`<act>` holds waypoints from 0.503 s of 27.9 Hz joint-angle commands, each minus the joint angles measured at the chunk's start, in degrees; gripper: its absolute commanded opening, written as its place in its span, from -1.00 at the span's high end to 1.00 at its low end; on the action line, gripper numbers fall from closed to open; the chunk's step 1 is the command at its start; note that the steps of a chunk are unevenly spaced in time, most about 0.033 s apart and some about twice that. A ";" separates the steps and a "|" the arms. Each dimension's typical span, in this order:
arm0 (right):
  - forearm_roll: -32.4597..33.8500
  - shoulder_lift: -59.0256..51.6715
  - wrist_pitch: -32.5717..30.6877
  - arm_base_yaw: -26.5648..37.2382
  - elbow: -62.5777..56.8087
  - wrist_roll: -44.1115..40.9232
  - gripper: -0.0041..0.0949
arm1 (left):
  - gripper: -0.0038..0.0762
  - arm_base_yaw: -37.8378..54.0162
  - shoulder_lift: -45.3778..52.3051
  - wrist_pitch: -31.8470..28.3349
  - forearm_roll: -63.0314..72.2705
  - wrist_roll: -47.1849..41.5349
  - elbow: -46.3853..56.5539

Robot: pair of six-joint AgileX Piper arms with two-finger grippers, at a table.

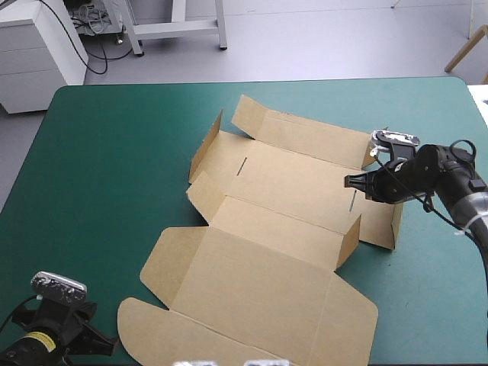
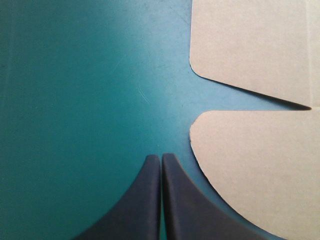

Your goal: Fold the box

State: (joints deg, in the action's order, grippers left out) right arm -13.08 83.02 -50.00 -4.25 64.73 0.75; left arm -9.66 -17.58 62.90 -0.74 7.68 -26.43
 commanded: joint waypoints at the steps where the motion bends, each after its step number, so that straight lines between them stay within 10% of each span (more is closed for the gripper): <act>1: 0.77 -5.50 -1.93 -0.01 1.64 0.60 0.96 | 0.93 -0.05 -0.60 -3.09 0.27 -0.34 -1.23; 14: 2.71 -24.76 -14.86 -0.01 1.64 0.60 0.96 | 0.93 -0.05 -0.60 -3.09 0.27 -0.55 -1.23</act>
State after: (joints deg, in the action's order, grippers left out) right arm -11.17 62.83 -63.59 -4.25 64.73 0.79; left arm -9.66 -17.58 62.90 -0.74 7.63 -26.43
